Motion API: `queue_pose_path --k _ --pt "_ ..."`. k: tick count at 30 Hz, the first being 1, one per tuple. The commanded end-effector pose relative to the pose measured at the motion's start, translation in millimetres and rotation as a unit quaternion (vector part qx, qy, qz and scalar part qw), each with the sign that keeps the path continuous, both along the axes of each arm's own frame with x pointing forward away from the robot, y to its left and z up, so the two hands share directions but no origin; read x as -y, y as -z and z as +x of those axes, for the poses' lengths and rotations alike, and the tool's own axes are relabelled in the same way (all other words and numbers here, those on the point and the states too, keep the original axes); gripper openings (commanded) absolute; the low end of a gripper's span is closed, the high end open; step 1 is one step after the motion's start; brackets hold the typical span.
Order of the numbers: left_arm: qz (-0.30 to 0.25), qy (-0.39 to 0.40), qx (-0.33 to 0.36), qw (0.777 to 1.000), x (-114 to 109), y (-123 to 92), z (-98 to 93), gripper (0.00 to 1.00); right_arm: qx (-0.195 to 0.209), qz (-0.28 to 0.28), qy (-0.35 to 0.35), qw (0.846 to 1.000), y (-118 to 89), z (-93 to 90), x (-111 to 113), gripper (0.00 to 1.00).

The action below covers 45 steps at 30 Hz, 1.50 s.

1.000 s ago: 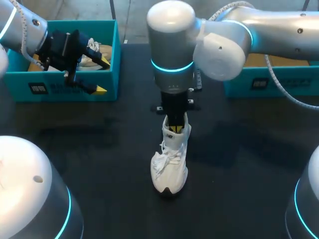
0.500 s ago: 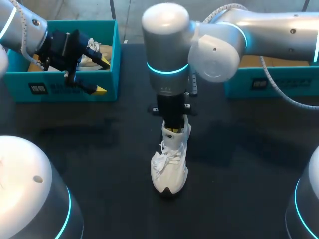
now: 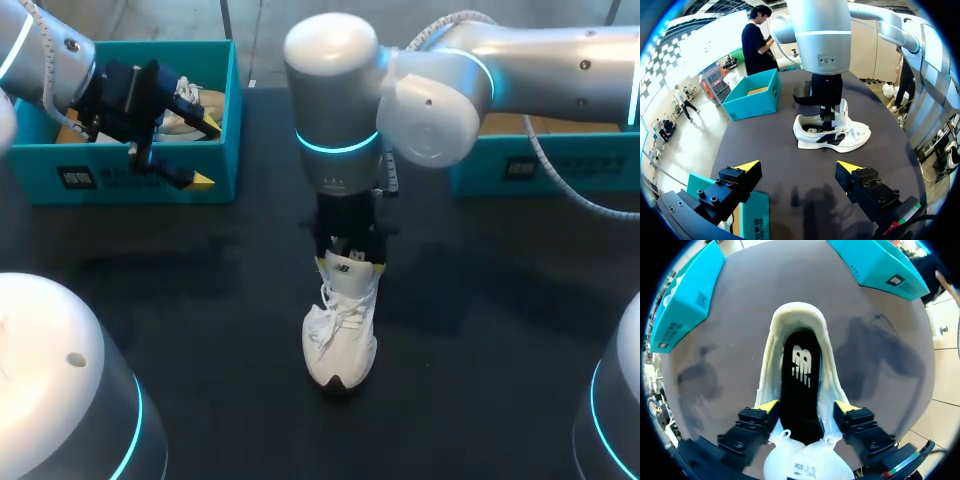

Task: Take the shoe out of the shoebox, open the shoe tongue, remove and reinsert the insole, then place the shoe into the shoebox

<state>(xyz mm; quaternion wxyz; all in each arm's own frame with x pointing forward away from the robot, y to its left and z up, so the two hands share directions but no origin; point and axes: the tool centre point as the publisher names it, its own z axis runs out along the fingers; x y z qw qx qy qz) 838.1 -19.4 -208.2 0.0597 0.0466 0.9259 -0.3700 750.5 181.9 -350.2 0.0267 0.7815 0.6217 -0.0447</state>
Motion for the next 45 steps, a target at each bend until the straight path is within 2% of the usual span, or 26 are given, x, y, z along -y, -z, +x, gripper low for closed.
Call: queue_pose_path --k 1,4,9,14,20,28,45 --pt "0.001 0.000 0.000 1.000 0 0 -0.5 1.00 -0.001 -0.012 -0.002 1.000 -5 0.3 -2 1.00" --pt "0.001 0.000 0.000 1.000 0 0 -0.5 1.00 -0.010 -0.012 -0.004 1.000 3 -0.8 -3 1.00" --pt "0.001 0.000 0.000 1.000 0 0 -0.5 1.00 -0.011 -0.020 -0.002 1.000 0 -5.0 -4 1.00" --pt "0.001 0.000 0.000 1.000 0 0 -0.5 1.00 -0.021 -0.015 -0.001 1.000 10 -7.7 -5 1.00" --pt "0.001 0.000 0.000 1.000 0 0 -0.5 1.00 -0.026 -0.027 0.016 0.999 13 -9.5 2 1.00" --pt "0.001 0.000 0.000 1.000 0 0 -0.5 1.00 -0.011 -0.036 0.026 0.999 -5 -15.5 2 1.00" --pt "0.001 0.000 0.000 1.000 0 0 -0.5 1.00 -0.006 -0.038 0.041 0.998 -19 -39.2 3 1.00"
